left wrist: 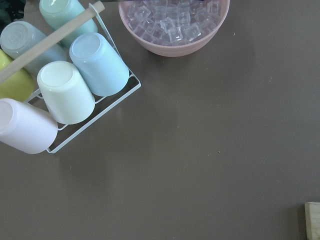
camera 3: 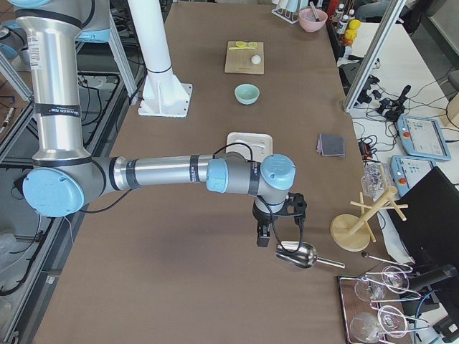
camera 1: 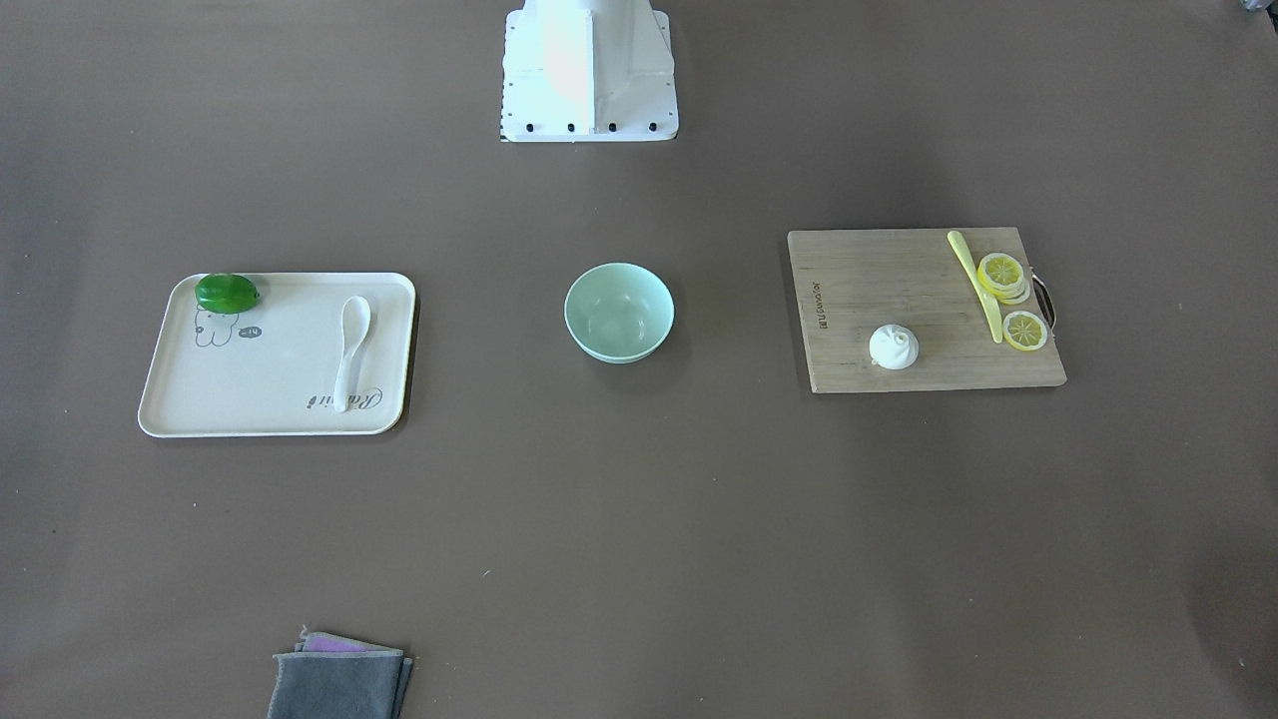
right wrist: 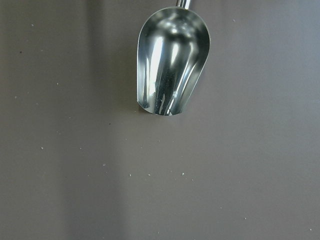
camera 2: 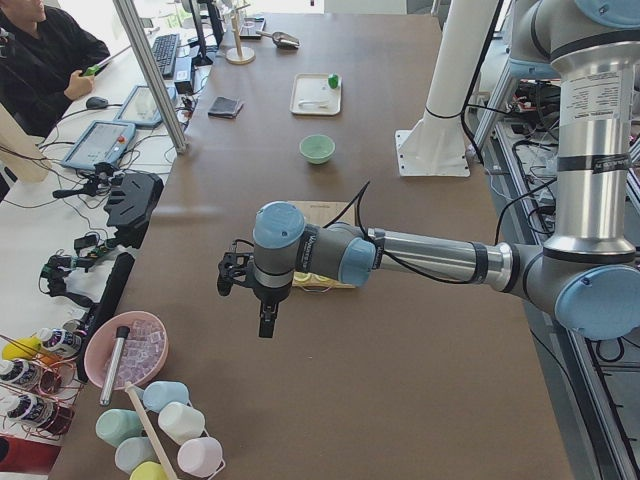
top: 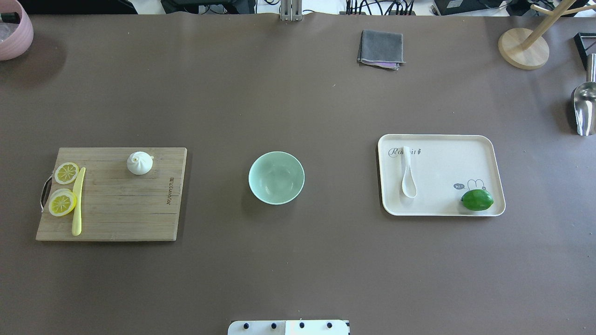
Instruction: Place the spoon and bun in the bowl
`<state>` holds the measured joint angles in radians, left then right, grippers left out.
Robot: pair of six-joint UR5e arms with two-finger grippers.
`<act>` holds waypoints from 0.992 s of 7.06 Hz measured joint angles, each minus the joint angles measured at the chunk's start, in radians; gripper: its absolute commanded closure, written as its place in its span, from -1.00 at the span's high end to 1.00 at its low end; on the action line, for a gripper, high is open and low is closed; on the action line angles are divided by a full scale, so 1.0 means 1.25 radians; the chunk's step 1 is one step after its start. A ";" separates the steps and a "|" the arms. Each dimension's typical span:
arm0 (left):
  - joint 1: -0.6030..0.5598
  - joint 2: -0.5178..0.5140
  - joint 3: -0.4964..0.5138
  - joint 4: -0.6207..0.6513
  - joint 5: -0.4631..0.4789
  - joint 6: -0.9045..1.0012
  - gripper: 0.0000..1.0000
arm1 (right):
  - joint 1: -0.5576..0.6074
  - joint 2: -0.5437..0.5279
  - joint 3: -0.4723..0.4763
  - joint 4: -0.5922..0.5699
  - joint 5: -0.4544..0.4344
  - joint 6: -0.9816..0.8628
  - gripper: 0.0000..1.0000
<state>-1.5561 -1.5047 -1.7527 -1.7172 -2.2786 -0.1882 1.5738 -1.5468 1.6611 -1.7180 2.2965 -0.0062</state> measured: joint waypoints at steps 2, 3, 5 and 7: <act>0.000 0.000 0.005 0.000 0.000 0.001 0.97 | 0.000 0.000 0.000 0.000 0.001 0.000 1.00; 0.000 0.000 0.007 0.000 0.000 0.001 0.97 | 0.000 0.001 0.000 0.000 0.001 0.000 1.00; 0.001 -0.001 0.012 0.000 0.001 0.001 0.97 | 0.000 0.001 -0.001 0.001 0.001 0.000 1.00; 0.001 -0.004 0.014 0.000 0.006 0.001 0.97 | 0.000 0.001 -0.001 0.001 0.001 0.000 1.00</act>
<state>-1.5555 -1.5095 -1.7348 -1.7166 -2.2708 -0.1875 1.5732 -1.5450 1.6602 -1.7165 2.2983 -0.0064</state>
